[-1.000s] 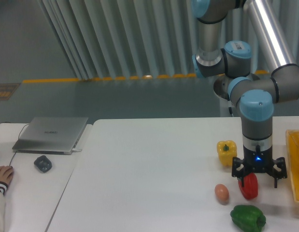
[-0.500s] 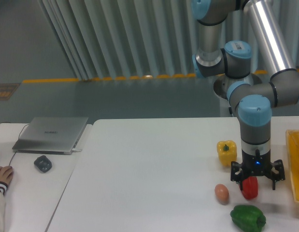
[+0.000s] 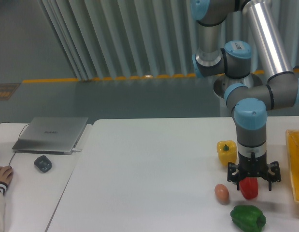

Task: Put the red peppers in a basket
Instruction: 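Lower the gripper around the red bell pepper, then close the gripper on the red bell pepper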

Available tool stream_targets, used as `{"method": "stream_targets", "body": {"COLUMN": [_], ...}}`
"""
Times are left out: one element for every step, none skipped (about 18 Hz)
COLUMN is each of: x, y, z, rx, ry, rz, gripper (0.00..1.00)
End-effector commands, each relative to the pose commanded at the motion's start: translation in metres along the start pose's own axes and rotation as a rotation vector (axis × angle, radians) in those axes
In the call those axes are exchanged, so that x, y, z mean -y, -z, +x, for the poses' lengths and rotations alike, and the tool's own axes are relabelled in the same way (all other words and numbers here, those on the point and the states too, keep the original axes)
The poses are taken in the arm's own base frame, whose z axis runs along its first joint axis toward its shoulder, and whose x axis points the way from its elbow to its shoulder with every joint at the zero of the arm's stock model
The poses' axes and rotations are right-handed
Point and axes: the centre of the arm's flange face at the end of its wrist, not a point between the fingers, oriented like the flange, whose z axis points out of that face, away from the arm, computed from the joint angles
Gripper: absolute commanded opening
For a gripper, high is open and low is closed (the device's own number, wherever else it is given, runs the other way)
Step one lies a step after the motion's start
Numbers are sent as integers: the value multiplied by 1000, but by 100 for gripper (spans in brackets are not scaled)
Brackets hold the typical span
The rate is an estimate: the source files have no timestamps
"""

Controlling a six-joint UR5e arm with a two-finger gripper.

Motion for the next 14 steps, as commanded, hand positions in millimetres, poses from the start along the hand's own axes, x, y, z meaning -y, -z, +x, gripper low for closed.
{"method": "stream_targets", "body": {"x": [0, -1, -2, -4, -4, -4, -4, -5, -5, -5, -6, -5, -6, -6], "y": [0, -2, -5, -8, -10, -11, -12, -13, -12, -12, -11, -10, -8, -9], "z": [-1, 0, 0, 1, 5, 8, 8, 8, 8, 9, 9, 8, 8, 9], "rx": [10, 16, 16, 14, 13, 14, 16, 16, 16, 15, 15, 15, 16, 15], "ry": [2, 0, 0, -2, -8, -13, -13, -13, -13, -13, -15, -16, -19, -34], "rz": [-2, -7, -13, -19, -21, -23, -25, -26, -25, -25, -25, -22, -20, -22], "gripper": [100, 100, 100, 100, 100, 100, 100, 100, 100, 100, 100, 100, 100, 100]}}
